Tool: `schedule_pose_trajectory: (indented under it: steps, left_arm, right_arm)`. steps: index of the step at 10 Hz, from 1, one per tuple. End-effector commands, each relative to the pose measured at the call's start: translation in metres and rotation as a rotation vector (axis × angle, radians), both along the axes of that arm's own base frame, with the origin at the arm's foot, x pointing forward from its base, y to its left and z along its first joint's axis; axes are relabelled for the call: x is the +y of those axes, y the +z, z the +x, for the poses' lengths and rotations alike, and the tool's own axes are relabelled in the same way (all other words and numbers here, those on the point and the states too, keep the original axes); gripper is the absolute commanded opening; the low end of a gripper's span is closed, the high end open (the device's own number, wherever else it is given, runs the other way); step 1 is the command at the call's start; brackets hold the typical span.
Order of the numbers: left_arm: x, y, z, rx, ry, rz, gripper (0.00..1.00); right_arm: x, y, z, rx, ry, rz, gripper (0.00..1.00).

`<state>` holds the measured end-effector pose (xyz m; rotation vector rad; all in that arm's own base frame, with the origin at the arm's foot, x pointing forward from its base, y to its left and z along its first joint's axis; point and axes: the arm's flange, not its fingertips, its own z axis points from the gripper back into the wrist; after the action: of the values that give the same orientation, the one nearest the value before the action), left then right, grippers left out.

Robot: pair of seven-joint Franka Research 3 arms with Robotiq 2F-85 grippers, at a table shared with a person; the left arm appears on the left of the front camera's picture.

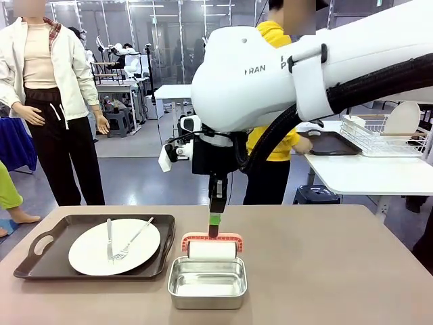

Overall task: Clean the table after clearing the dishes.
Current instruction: Place the Lint Roller back on top of the Airtight Container.

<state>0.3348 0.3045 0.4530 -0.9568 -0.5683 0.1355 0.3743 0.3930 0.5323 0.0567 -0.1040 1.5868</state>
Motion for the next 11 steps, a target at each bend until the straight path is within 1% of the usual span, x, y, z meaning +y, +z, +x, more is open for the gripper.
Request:
schedule_pose_trajectory:
  steps: [1,6,7,8,11]
  left_arm:
    - [0.002,0.001,-0.003,0.003,-0.007,0.007,1.00]
    - [0.002,0.001,-0.003,0.003,-0.007,0.007,1.00]
    - [0.002,0.001,-0.003,0.003,-0.007,0.007,1.00]
    - [0.002,0.001,-0.003,0.003,-0.007,0.007,1.00]
    - [0.002,0.001,-0.003,0.003,-0.007,0.007,1.00]
  right_arm:
    - [-0.006,0.004,0.000,0.008,-0.008,-0.010,0.21]
    - [-0.006,0.004,0.000,0.008,-0.008,-0.010,0.21]
    - [-0.005,0.000,0.004,0.007,-0.011,-0.006,0.21]
    - [0.005,-0.009,0.012,-0.015,-0.023,-0.024,0.21]
    - [0.005,-0.038,0.029,0.035,-0.023,-0.053,0.21]
